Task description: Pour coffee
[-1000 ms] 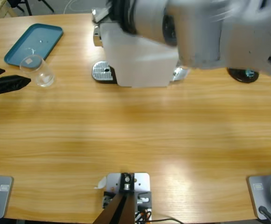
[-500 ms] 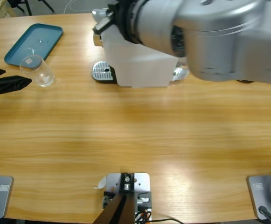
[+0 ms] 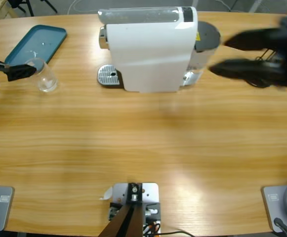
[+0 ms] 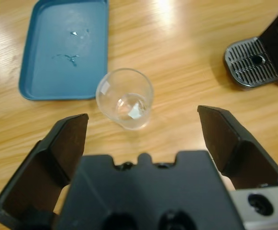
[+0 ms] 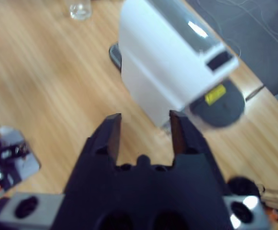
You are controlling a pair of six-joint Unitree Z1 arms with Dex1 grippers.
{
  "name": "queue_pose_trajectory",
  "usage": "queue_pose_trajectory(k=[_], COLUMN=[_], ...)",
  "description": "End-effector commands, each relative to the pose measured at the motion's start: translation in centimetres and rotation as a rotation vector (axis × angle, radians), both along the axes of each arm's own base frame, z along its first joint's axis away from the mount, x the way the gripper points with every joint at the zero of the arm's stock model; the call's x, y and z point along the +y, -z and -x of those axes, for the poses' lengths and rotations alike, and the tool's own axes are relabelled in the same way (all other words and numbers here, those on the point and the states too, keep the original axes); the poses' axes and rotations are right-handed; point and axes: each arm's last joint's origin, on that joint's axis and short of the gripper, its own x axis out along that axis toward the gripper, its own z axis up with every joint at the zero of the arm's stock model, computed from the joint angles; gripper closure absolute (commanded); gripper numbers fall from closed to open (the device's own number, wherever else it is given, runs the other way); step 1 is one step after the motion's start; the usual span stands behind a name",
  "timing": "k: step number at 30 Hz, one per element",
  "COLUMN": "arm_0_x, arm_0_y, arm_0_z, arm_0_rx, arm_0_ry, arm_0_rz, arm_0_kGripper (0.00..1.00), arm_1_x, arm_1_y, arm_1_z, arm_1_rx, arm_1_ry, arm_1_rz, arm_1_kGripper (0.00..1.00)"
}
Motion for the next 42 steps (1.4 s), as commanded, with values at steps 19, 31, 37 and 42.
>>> queue_pose_trajectory(k=[19,31,37,42], arm_0_x=[-1.1,-0.1,-0.5,-0.9], arm_0_y=[7.7,9.0,9.6,10.8], arm_0_z=[-2.9,-2.2,-2.8,-3.3], arm_0_rx=[-0.019,-0.018,-0.034,-0.025], arm_0_ry=[-0.12,-0.205,-0.205,-0.211], arm_0_rz=[-0.01,-0.065,-0.052,-0.051], arm_0_kGripper=[0.009,0.018,0.023,0.023], arm_1_x=[-6.9,-7.0,-7.1,-7.2], arm_1_y=[5.8,6.2,6.2,6.1], arm_1_z=[4.3,4.1,4.2,4.2], arm_1_rx=[0.084,0.085,0.083,0.081], arm_1_ry=[0.048,0.06,0.059,0.064], arm_1_rz=[0.038,0.03,0.029,0.026], arm_1_kGripper=[0.041,0.041,0.041,0.041])
